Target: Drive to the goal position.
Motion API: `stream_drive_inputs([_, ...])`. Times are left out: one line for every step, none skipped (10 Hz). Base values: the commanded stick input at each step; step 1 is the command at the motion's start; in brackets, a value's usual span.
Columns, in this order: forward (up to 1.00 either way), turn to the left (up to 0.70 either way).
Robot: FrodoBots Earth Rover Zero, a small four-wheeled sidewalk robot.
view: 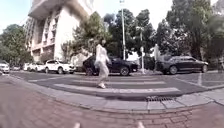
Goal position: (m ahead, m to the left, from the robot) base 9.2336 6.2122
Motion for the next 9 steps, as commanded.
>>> stream_drive_inputs([0.45,0.27])
stream_drive_inputs([0.45,0.27])
stream_drive_inputs([0.45,0.27])
stream_drive_inputs([0.45,0.27])
stream_drive_inputs([0.45,0.27])
stream_drive_inputs([0.45,0.27])
stream_drive_inputs([0.45,0.27])
stream_drive_inputs([0.45,0.27])
stream_drive_inputs([0.45,0.27])
